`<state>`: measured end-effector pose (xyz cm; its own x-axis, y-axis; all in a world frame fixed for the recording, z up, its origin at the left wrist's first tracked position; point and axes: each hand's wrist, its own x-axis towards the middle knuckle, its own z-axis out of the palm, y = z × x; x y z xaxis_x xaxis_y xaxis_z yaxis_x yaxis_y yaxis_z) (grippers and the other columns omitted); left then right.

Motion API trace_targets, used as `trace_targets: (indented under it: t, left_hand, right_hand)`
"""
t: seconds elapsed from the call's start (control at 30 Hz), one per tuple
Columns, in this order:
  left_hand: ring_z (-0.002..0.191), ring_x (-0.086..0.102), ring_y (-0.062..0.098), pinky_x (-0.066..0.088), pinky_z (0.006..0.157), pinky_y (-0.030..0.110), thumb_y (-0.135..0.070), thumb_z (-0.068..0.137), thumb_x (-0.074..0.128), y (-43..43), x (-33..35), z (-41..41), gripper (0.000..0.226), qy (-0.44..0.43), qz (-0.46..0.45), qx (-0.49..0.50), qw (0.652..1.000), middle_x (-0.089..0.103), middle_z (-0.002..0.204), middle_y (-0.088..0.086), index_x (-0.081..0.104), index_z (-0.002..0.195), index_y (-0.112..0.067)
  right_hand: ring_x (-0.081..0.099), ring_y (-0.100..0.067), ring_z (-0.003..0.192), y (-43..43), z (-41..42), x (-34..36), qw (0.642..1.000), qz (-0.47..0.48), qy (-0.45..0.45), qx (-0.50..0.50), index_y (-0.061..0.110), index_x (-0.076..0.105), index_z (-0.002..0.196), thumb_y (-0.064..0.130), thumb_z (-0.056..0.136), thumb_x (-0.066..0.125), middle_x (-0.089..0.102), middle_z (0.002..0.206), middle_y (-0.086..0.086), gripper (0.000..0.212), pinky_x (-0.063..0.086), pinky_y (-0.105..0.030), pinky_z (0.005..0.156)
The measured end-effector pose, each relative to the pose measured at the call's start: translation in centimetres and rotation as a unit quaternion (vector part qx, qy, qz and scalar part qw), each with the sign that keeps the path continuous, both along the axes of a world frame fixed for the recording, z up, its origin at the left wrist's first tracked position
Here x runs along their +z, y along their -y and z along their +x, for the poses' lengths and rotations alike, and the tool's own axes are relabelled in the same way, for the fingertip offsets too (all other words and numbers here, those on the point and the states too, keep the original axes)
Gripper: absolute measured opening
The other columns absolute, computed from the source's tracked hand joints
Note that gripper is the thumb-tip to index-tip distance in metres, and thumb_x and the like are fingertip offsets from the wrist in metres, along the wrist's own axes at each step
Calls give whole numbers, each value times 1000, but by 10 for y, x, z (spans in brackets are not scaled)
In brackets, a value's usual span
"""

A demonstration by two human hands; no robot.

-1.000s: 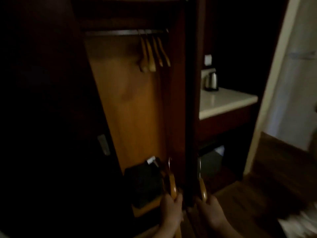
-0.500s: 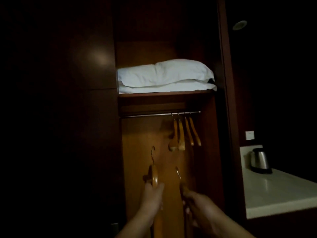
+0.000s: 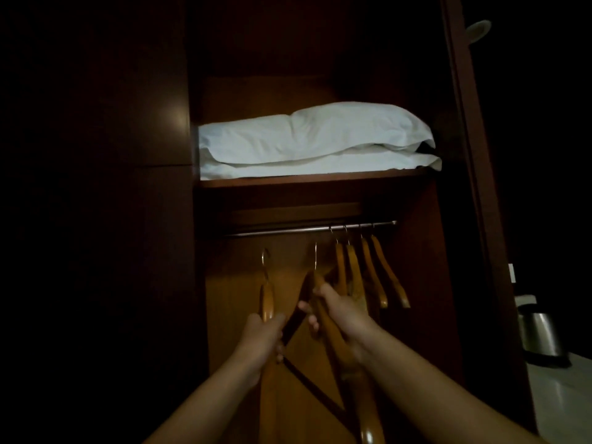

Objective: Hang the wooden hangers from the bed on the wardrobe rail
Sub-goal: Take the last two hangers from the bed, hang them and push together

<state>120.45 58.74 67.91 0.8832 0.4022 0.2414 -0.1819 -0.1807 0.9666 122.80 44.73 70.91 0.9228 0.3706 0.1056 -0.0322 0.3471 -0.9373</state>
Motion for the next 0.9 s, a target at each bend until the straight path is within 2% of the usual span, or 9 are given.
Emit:
trace_targets:
  t: [0.17, 0.37, 0.47, 0.6, 0.73, 0.9]
  left_hand:
    - [50, 43, 12, 38, 42, 22, -23, 93, 55, -26, 12, 54, 42, -6, -10, -33, 999, 46, 70, 4, 43, 127, 0]
    - [45, 43, 11, 39, 39, 21, -22, 92, 56, -35, 31, 115, 26, 3, -22, -54, 998, 45, 69, 3, 44, 107, -5]
    - [48, 43, 12, 39, 36, 18, -20, 93, 56, -37, 40, 134, 21, 4, -31, -60, 998, 44, 70, 3, 44, 104, -6]
    - [49, 43, 12, 40, 36, 19, -21, 92, 57, -42, 47, 154, 24, 1, -34, -52, 998, 45, 70, 3, 44, 106, -6]
    - [49, 44, 12, 41, 36, 20, -21, 93, 55, -50, 51, 169, 23, 1, -28, -30, 999, 46, 69, 3, 43, 105, -5]
    - [51, 45, 13, 42, 37, 19, -21, 93, 55, -56, 54, 181, 22, 3, 2, 0, 1000, 45, 71, 4, 43, 100, -4]
  right_hand:
    - [54, -10, 47, -30, 75, 42, 997, -13, 65, -32, 17, 55, 89, 31, 98, 44, 67, 80, -7, 20, 46, -17, 40]
    - [57, -7, 38, -47, 172, 84, 994, -36, 99, -43, 6, 51, 119, 34, 99, 42, 64, 79, -10, 36, 47, -15, 36]
    - [56, -6, 29, -46, 219, 97, 991, -59, 113, -48, 1, 50, 125, 35, 100, 42, 62, 79, -11, 43, 45, -14, 32]
    - [60, -6, 37, -45, 270, 99, 988, -94, 113, -53, 3, 53, 127, 39, 98, 44, 65, 79, -8, 47, 46, -15, 36]
    - [64, -10, 47, -46, 301, 99, 991, -86, 99, -36, 3, 52, 130, 38, 98, 44, 65, 84, -11, 48, 45, -14, 33]
    - [55, -4, 26, -49, 319, 94, 991, -96, 88, -15, 0, 54, 127, 30, 100, 40, 63, 87, -11, 43, 41, -11, 30]
